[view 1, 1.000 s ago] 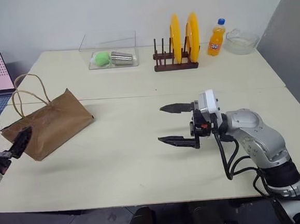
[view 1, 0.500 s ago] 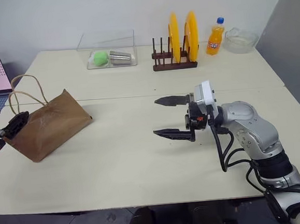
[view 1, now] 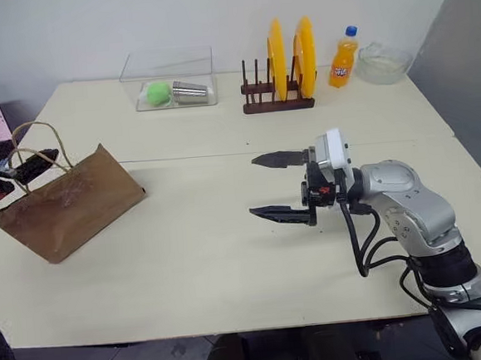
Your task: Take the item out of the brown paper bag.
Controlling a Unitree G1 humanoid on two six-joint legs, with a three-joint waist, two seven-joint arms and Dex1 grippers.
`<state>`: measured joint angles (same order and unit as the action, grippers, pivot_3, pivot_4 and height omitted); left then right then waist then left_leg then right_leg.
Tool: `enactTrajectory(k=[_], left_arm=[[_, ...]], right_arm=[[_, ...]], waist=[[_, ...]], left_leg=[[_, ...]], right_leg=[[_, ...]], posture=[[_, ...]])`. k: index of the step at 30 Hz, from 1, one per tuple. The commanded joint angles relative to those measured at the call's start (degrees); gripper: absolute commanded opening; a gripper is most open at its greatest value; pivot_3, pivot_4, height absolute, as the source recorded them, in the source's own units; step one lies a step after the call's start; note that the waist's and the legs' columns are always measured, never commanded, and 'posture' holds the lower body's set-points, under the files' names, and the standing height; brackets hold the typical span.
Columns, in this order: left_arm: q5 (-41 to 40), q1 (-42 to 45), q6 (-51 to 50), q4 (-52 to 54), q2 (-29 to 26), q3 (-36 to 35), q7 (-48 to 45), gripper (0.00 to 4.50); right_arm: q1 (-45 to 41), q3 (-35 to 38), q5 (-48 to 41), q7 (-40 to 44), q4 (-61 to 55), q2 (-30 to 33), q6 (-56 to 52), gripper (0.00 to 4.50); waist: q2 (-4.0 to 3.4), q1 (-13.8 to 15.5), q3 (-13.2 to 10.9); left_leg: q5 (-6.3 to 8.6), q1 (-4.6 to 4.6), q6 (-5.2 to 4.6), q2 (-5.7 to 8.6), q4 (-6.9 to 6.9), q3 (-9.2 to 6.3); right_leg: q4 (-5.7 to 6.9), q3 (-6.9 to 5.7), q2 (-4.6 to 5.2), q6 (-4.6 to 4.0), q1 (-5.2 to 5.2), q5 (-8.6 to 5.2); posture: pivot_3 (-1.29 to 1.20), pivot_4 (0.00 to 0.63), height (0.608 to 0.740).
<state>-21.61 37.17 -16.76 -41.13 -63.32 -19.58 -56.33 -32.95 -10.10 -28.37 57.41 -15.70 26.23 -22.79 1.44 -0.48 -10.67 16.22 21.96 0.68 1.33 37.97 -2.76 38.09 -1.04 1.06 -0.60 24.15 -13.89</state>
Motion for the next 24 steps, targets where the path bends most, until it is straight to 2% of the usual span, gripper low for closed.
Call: enactTrajectory(k=[1,2,14,19,24], left_arm=[[1.4,3.9,2.2,-2.7,-1.8,0.6,-2.7,4.01],[1.6,4.7,2.4,-3.4,-1.9,0.8,-3.3,3.85],[5.6,12.4,5.1,-9.1,-2.7,2.8,-6.1,0.02],[6.0,13.7,5.7,-9.9,-2.5,3.1,-7.4,0.02],[5.1,16.2,3.0,-4.0,-0.3,5.0,-10.7,0.02]], right_arm=[[-0.4,1.7,-0.8,-0.6,-2.8,0.5,-0.1,4.5],[-0.3,1.8,-0.9,-0.7,-2.9,0.6,-0.2,4.5],[-0.5,1.7,-0.9,-1.1,-2.9,0.6,-0.6,4.5],[-0.3,1.7,-1.0,-1.3,-3.2,0.6,-0.8,4.5],[0.4,2.1,-1.2,-1.9,-4.3,1.3,-1.6,4.5]], waist=[[0.0,0.0,0.0],[0.0,0.0,0.0],[0.02,0.0,0.0],[0.02,0.0,0.0],[0.05,0.1,0.0]], left_leg=[[0.0,0.01,0.0,0.0,0.0,0.0],[0.0,0.03,0.0,0.0,0.0,0.0],[0.0,0.04,-0.01,0.01,0.08,-0.02],[0.0,0.04,-0.01,0.01,0.08,-0.03],[0.0,0.07,-0.01,0.01,0.11,-0.05]], right_leg=[[0.0,0.0,0.0,0.0,0.0,0.0],[-0.01,-0.01,0.0,0.0,0.01,0.0],[0.05,-0.03,0.0,0.02,-0.01,0.0],[0.06,-0.04,0.0,0.02,0.0,0.0],[0.06,-0.05,0.0,0.02,-0.01,0.01]], posture=[[0.0,0.15,0.74],[0.0,0.15,0.74],[0.0,0.15,0.74],[0.0,0.15,0.74],[0.0,0.15,0.74]])
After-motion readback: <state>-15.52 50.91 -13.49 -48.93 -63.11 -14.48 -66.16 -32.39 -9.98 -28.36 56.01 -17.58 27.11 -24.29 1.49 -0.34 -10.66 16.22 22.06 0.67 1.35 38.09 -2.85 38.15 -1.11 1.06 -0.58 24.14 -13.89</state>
